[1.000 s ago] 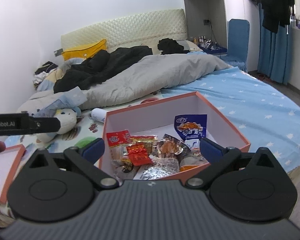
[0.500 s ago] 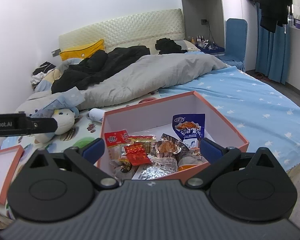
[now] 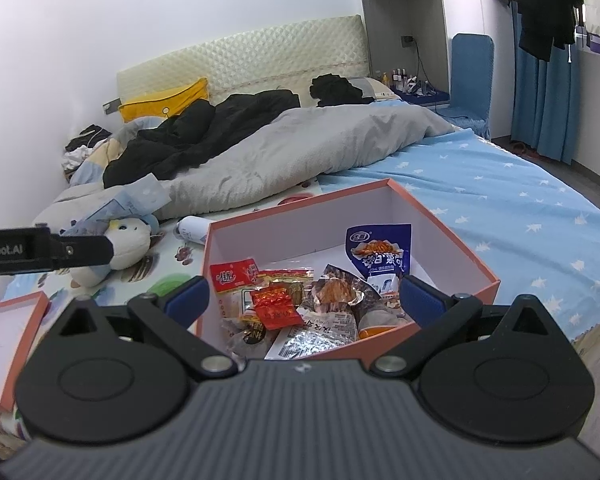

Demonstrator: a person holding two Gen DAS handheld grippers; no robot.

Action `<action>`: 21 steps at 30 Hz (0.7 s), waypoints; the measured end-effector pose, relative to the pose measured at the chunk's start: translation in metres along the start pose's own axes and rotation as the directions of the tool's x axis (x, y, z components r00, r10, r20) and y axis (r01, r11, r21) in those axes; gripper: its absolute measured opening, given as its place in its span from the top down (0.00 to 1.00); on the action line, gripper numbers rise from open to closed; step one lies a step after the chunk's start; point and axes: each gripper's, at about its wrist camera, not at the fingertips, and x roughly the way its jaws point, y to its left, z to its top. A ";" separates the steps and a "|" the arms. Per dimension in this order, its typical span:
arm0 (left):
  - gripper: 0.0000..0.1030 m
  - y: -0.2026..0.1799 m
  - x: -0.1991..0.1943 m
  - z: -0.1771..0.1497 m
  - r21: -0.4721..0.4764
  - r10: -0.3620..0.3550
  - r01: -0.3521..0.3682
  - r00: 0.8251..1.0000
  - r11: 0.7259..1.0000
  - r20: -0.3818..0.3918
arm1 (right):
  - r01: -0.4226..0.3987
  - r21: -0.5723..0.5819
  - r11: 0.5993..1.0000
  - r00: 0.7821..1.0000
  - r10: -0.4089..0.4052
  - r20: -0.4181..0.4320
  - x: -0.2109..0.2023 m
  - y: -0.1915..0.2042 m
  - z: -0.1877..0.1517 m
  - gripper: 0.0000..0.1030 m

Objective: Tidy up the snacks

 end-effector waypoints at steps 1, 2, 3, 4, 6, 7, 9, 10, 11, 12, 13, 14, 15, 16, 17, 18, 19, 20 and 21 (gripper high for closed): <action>0.00 0.000 0.000 0.000 -0.001 0.001 -0.001 1.000 1.000 0.000 | 0.001 0.001 1.000 1.000 -0.001 0.001 0.000 0.000 0.000 0.00; 0.00 0.000 0.000 0.000 -0.001 0.001 -0.001 1.000 1.000 0.000 | 0.002 0.002 1.000 1.000 -0.002 0.001 0.000 0.001 0.000 0.00; 0.00 0.000 0.000 0.000 0.000 0.003 -0.003 1.000 1.000 0.001 | 0.002 0.003 1.000 1.000 -0.002 0.000 0.001 0.001 -0.001 0.00; 0.00 0.000 0.000 0.000 0.000 0.005 -0.005 1.000 1.000 0.000 | 0.001 0.003 1.000 1.000 -0.001 0.001 0.001 0.000 -0.001 0.00; 0.00 0.000 0.000 0.001 0.000 0.003 -0.003 1.000 1.000 -0.002 | 0.002 0.002 1.000 1.000 -0.002 -0.002 0.001 0.001 -0.001 0.00; 0.00 0.000 0.000 0.001 0.000 0.003 -0.003 1.000 1.000 -0.003 | 0.000 0.004 1.000 1.000 0.000 -0.001 0.000 0.000 -0.001 0.00; 0.00 0.000 0.000 0.001 0.001 0.005 -0.005 1.000 1.000 -0.003 | 0.001 0.003 1.000 1.000 -0.001 -0.001 0.000 0.000 -0.002 0.00; 0.00 0.000 0.000 0.001 -0.001 0.004 -0.004 1.000 1.000 -0.002 | 0.001 0.004 1.000 1.000 -0.001 0.000 0.000 0.000 -0.002 0.00; 0.00 0.000 0.000 0.001 -0.002 0.004 -0.004 1.000 1.000 -0.003 | 0.001 0.004 1.000 1.000 -0.001 0.001 0.000 0.000 -0.002 0.00; 0.00 0.000 0.001 0.001 -0.003 0.005 -0.005 1.000 1.000 -0.005 | 0.004 0.002 1.000 1.000 -0.004 0.001 0.000 0.000 -0.002 0.00; 0.00 0.001 0.001 0.000 -0.003 0.005 -0.005 1.000 1.000 -0.008 | 0.008 0.001 1.000 1.000 -0.008 0.001 0.001 0.000 -0.003 0.00; 0.00 0.001 0.001 0.000 -0.003 0.007 -0.007 1.000 1.000 -0.009 | 0.010 0.002 1.000 1.000 -0.010 -0.001 0.002 0.000 -0.003 0.00; 0.00 0.001 0.001 0.000 -0.002 0.007 -0.007 1.000 1.000 -0.009 | 0.009 0.005 1.000 1.000 -0.009 -0.002 0.002 0.000 -0.003 0.00; 0.00 0.001 0.001 0.000 -0.002 0.006 -0.006 1.000 1.000 -0.008 | 0.010 0.006 1.000 1.000 -0.010 -0.003 0.002 -0.001 -0.004 0.00; 0.00 0.001 0.001 0.000 0.000 0.004 -0.004 1.000 1.000 -0.008 | 0.011 0.005 1.000 1.000 -0.011 -0.003 0.002 -0.001 -0.004 0.00; 0.00 0.001 0.001 0.000 0.000 0.004 -0.004 1.000 1.000 -0.008 | 0.011 0.004 1.000 1.000 -0.011 -0.003 0.002 0.000 -0.004 0.00; 0.00 0.001 0.001 0.000 0.000 0.005 -0.005 1.000 1.000 -0.008 | 0.009 0.007 1.000 1.000 -0.009 -0.003 0.002 -0.001 -0.004 0.00; 0.00 0.001 0.001 0.000 0.000 0.004 -0.004 1.000 1.000 -0.007 | 0.008 0.007 1.000 1.000 -0.008 -0.004 0.002 -0.001 -0.004 0.00; 0.00 0.001 0.001 0.000 -0.001 0.004 -0.004 1.000 1.000 -0.008 | 0.007 0.007 1.000 1.000 -0.007 -0.003 0.003 -0.001 -0.004 0.00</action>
